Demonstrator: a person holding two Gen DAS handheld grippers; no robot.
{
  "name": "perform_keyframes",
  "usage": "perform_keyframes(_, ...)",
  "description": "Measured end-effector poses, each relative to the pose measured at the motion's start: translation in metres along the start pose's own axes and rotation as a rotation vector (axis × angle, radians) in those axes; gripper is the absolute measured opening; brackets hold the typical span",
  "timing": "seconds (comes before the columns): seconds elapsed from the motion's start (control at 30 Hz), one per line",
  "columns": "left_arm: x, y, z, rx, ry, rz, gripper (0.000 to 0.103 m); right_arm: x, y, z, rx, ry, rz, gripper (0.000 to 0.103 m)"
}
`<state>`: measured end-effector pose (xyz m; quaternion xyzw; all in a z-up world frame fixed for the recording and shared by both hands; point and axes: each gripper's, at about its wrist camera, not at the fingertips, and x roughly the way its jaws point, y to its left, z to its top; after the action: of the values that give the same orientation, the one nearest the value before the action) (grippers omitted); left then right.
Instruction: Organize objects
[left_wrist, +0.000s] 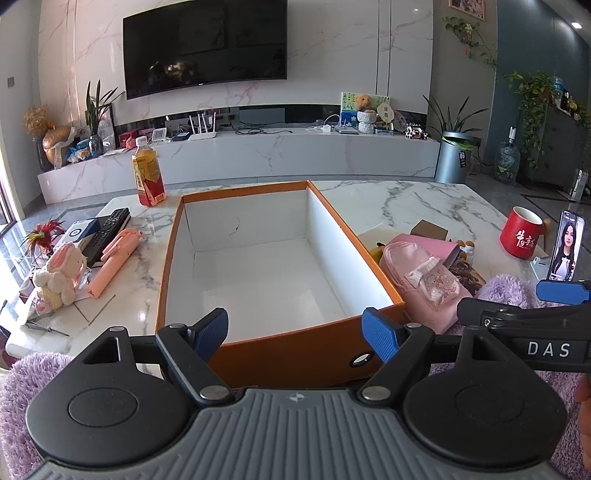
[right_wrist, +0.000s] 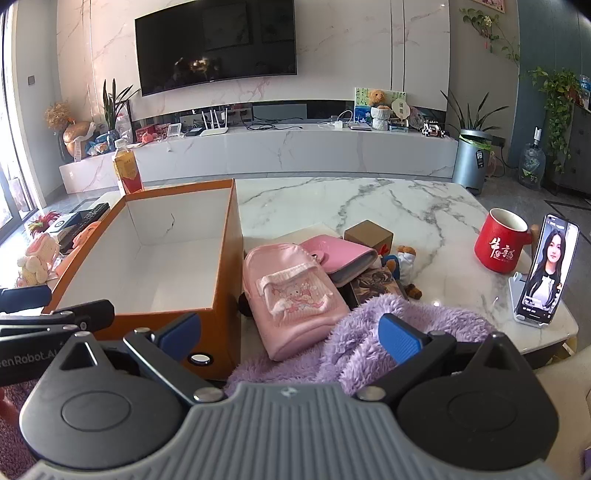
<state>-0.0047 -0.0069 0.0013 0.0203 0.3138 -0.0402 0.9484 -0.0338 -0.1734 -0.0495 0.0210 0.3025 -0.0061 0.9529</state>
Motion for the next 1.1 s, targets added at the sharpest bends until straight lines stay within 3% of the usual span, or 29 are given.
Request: perform_keyframes(1.1, 0.0003, -0.0011, -0.0029, 0.007, 0.008, -0.02, 0.093, 0.0052, -0.0034, -0.0022, 0.014, 0.021, 0.003, 0.102)
